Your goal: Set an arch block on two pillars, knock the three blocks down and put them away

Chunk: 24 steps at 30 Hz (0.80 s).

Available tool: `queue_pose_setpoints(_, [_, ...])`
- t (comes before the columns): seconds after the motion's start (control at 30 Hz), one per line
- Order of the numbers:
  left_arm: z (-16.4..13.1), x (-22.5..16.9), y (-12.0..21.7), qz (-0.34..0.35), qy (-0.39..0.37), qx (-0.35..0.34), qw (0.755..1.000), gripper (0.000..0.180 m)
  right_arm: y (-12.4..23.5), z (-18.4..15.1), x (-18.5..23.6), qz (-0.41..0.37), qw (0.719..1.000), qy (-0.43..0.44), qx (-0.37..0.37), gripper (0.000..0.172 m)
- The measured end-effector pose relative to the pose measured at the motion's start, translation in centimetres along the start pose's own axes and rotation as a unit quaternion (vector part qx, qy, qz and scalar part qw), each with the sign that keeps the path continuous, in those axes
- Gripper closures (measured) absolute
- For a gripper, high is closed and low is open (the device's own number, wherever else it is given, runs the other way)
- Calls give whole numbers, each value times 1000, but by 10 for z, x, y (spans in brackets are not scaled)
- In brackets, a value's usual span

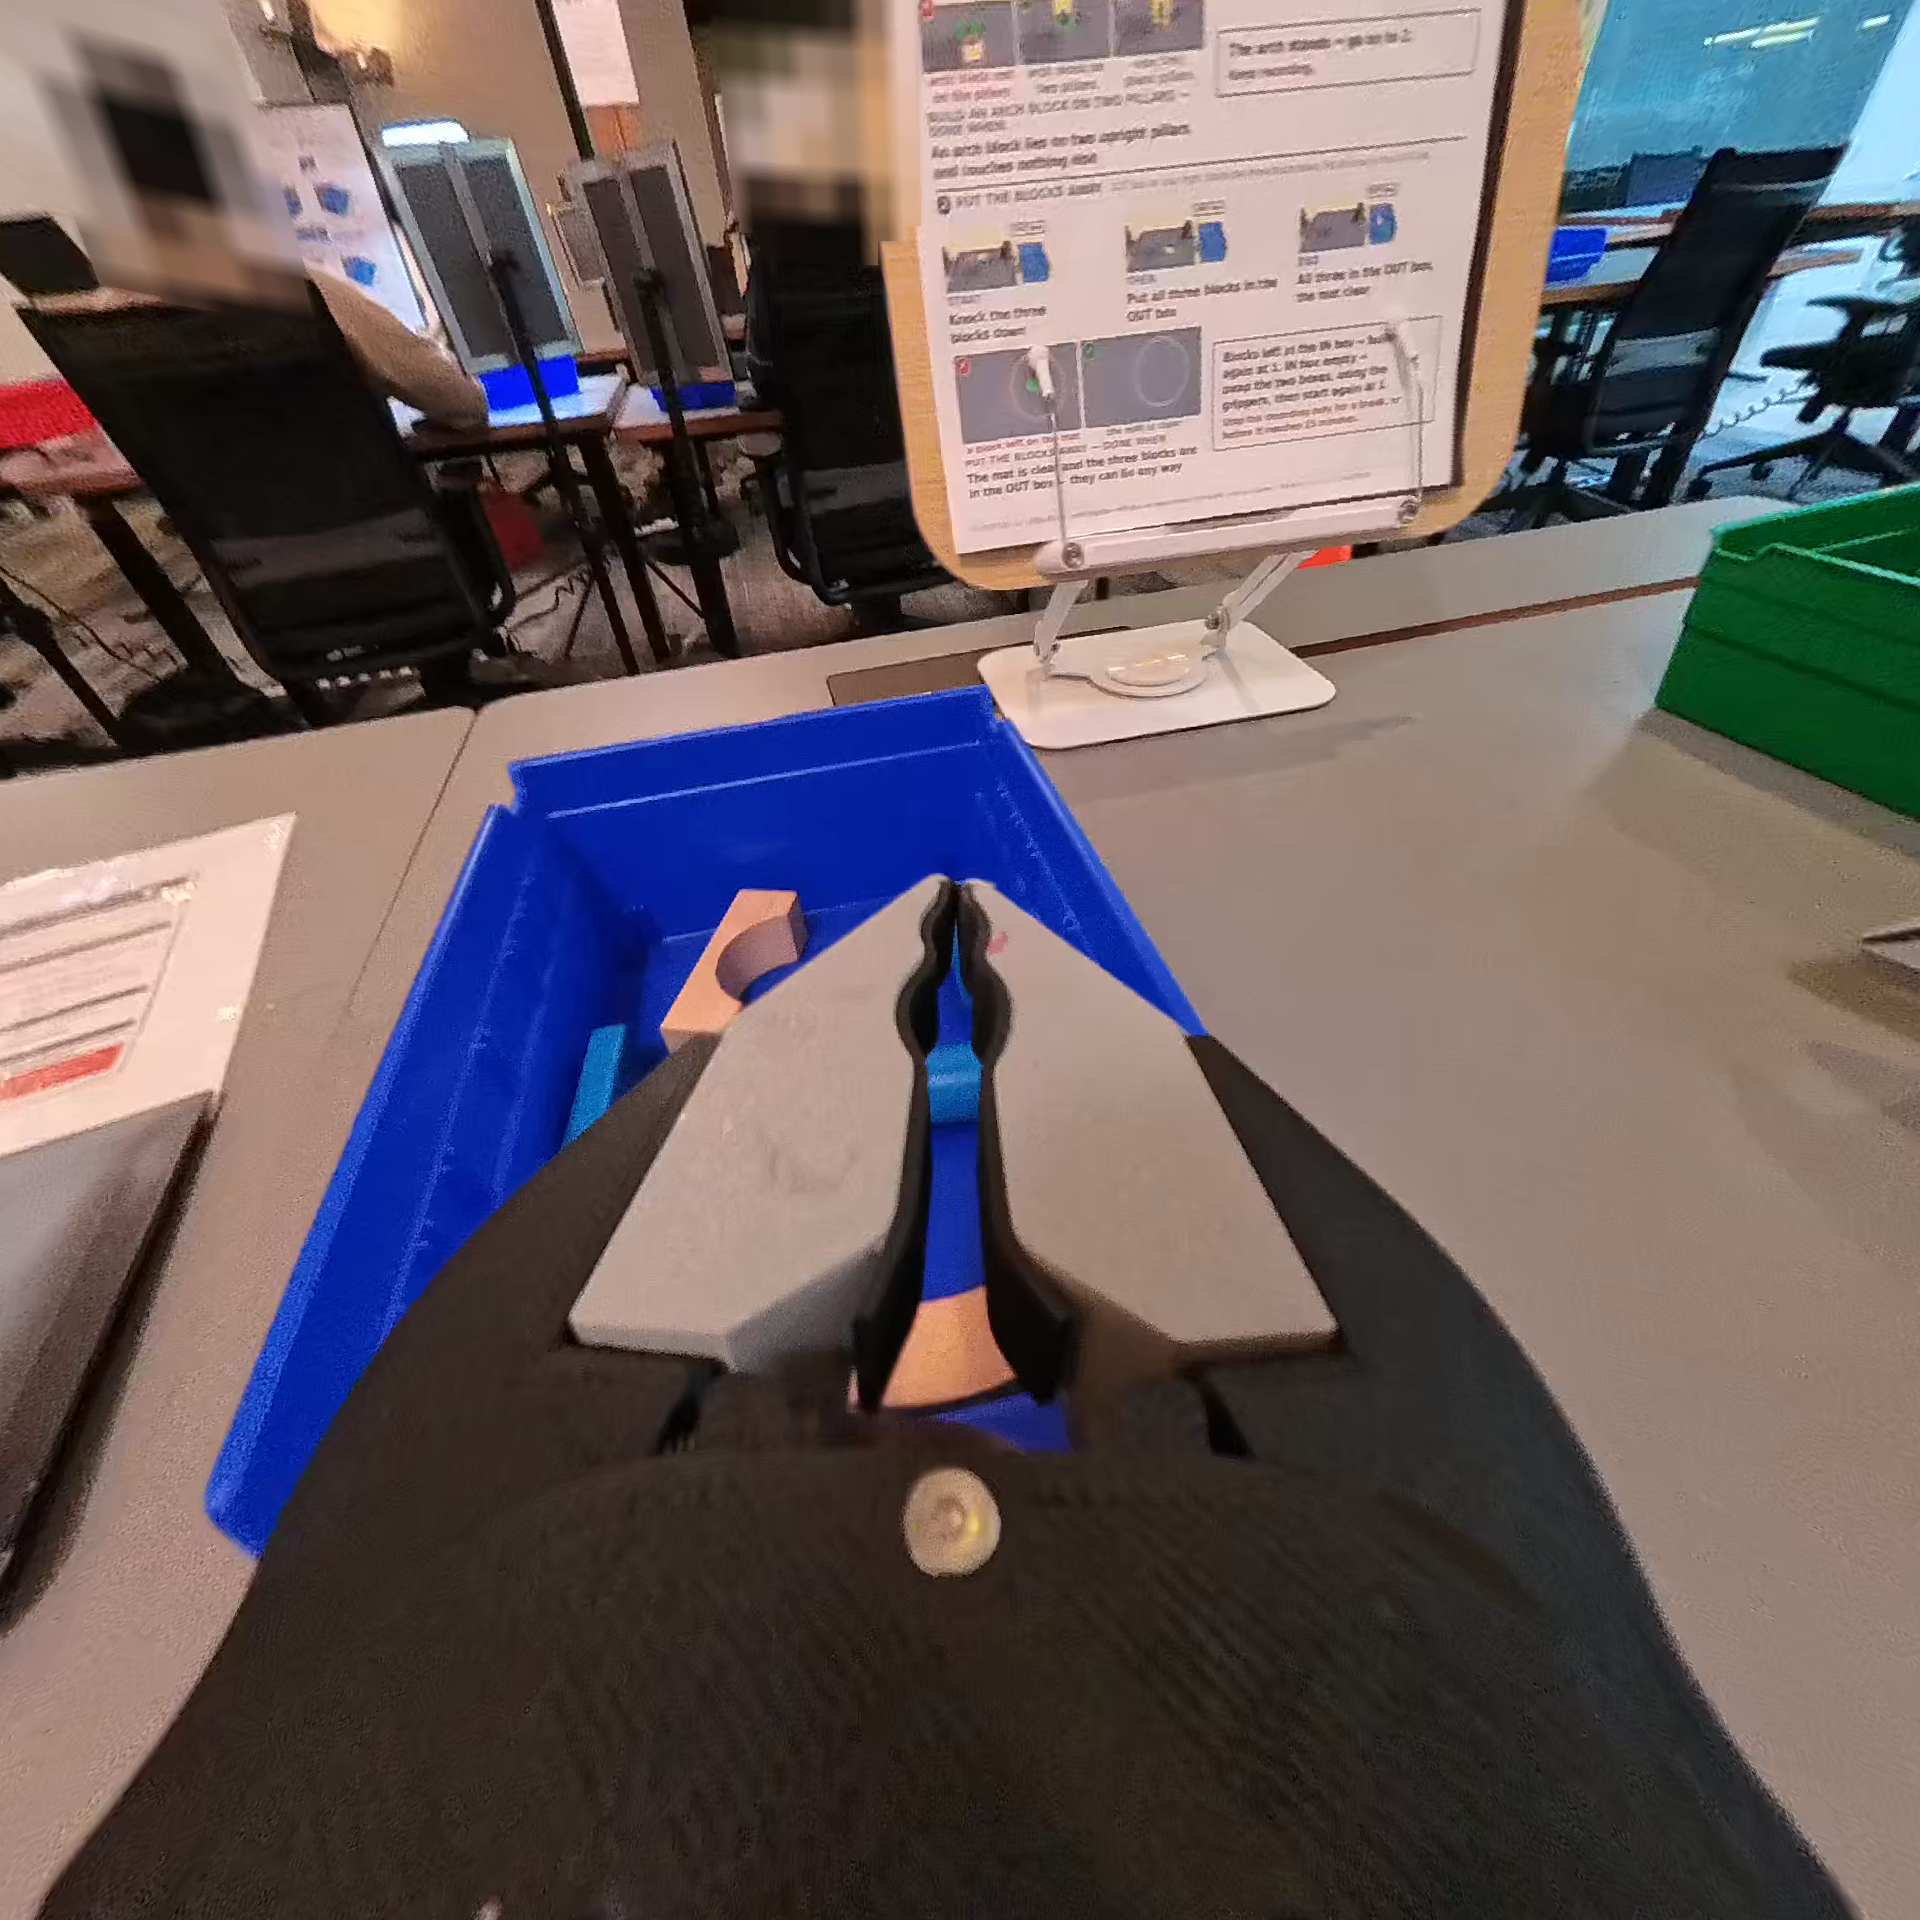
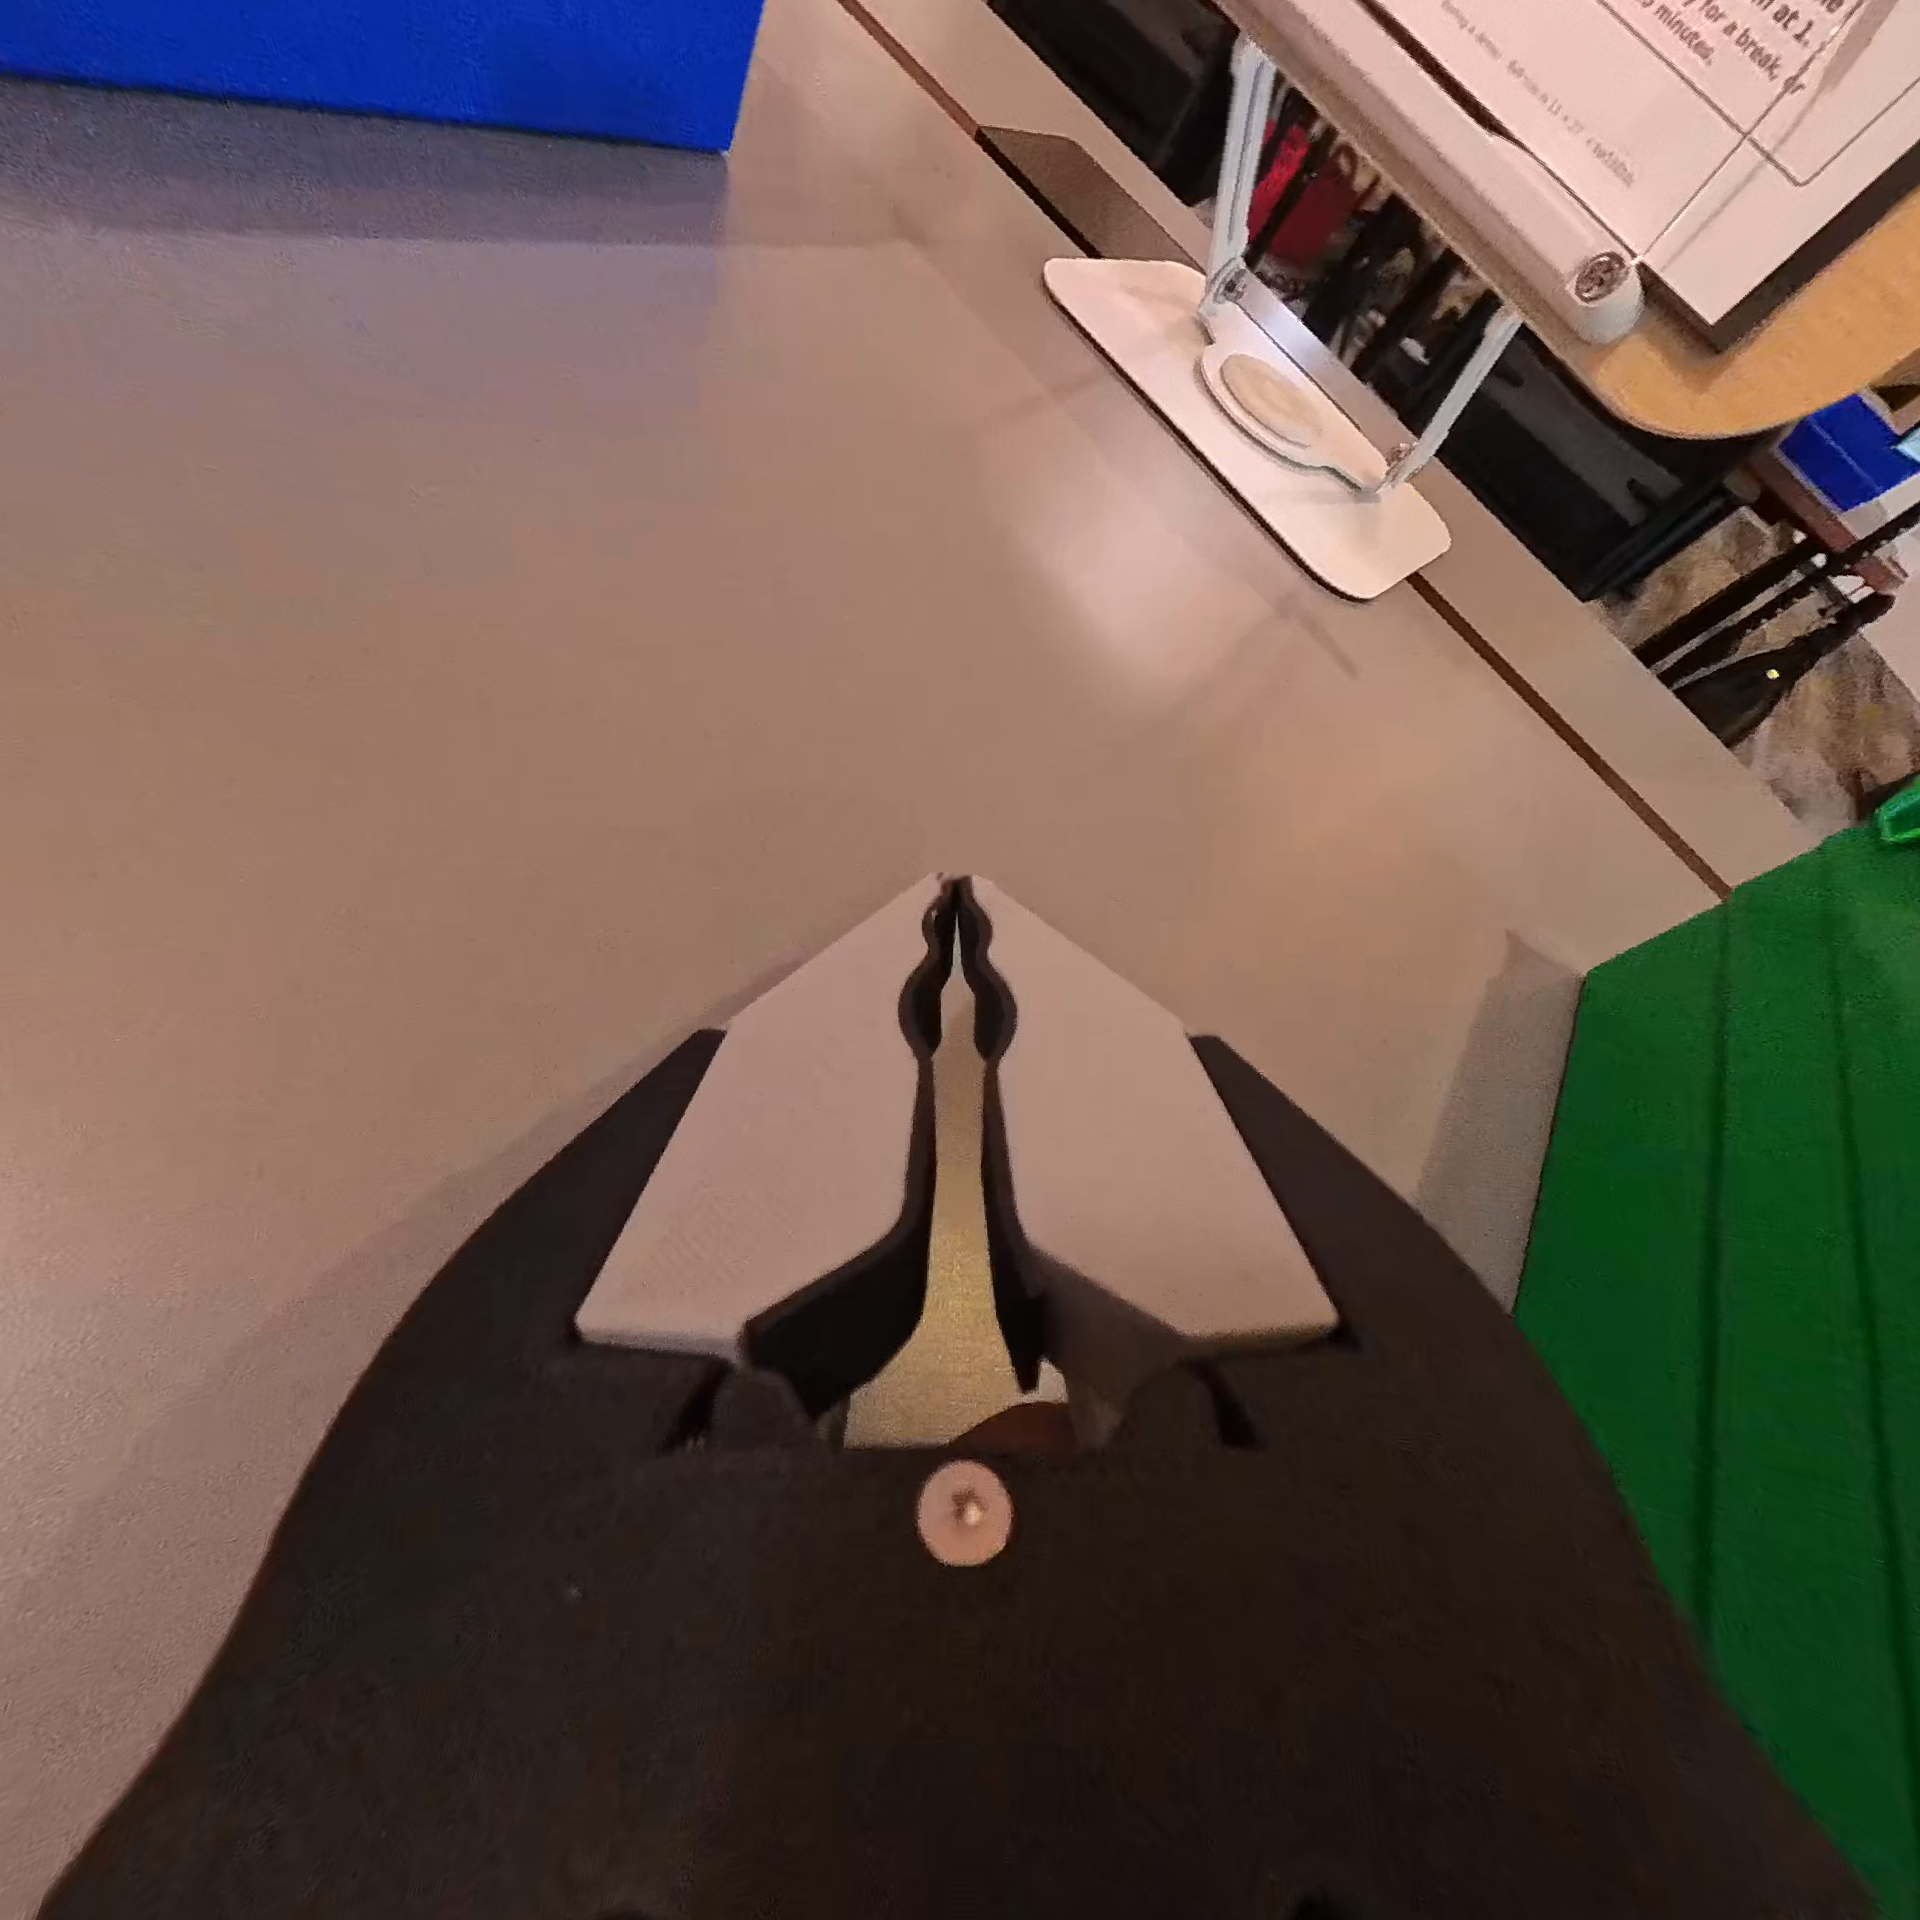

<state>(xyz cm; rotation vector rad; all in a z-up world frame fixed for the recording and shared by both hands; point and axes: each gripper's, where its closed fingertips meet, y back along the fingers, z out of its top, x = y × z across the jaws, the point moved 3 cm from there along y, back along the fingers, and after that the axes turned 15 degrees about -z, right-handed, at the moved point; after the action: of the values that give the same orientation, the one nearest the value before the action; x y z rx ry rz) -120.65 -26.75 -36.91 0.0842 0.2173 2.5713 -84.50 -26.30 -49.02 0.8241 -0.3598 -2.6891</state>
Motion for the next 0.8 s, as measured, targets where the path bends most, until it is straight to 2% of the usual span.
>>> queue_pose_setpoints(0.3, [-11, 23, 8, -5, 27, -3, 1000, 180, -5, -5, -13, -25, 999, -20, 16, 172])
queue_pose_setpoints(0.8, [-25, 21, -3, 16, 0, 35, 999, 180, -1, -8, -5, -13, 1000, 16, 12, 172])
